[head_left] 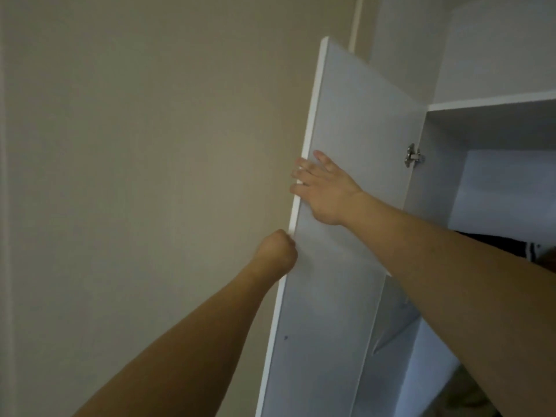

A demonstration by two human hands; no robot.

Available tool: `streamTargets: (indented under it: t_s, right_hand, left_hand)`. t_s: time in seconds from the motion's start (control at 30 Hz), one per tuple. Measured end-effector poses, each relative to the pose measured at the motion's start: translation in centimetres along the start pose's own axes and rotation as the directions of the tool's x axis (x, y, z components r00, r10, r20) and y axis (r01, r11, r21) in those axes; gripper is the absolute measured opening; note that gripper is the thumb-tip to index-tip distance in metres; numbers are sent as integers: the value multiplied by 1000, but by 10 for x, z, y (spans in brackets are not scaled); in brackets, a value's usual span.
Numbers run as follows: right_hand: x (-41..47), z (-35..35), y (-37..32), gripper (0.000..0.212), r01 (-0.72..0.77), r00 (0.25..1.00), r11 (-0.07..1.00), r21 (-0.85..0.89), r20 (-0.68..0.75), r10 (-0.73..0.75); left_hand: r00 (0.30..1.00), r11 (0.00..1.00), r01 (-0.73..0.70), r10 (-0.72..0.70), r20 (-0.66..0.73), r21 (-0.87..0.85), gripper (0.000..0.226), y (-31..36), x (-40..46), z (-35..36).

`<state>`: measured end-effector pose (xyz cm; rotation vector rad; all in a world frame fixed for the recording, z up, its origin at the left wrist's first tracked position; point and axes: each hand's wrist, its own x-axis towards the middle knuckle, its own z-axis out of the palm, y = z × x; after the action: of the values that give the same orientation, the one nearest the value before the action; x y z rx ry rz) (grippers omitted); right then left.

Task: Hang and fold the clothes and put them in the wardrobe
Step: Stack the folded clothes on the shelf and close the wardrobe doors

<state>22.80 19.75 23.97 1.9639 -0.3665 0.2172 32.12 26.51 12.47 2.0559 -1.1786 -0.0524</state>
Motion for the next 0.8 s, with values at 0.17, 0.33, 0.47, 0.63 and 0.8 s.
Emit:
streamTargets:
  t_s: [0.17, 0.33, 0.47, 0.63, 0.8]
  right_hand:
    - [-58, -14, 20, 48, -54, 980, 995, 79, -187, 68]
    - [-170, 3, 63, 32, -85, 960, 996, 22, -267, 87]
    - [-253, 22, 93, 29, -163, 968, 985, 48, -186, 169]
    - [-333, 56, 130, 52, -327, 938, 943, -55, 106, 331]
    - [-380, 119, 161, 61, -399, 855, 899, -178, 283, 435]
  left_hand:
    - [976, 976, -210, 213, 52, -65, 23, 18, -30, 10]
    - [862, 877, -460, 479, 166, -137, 31, 83, -69, 53]
    - [844, 841, -463, 515, 150, -278, 46, 156, -83, 121]
    - [911, 880, -273, 366, 190, -389, 115, 242, -84, 207]
    - [944, 870, -153, 269, 191, -469, 128, 315, -71, 283]
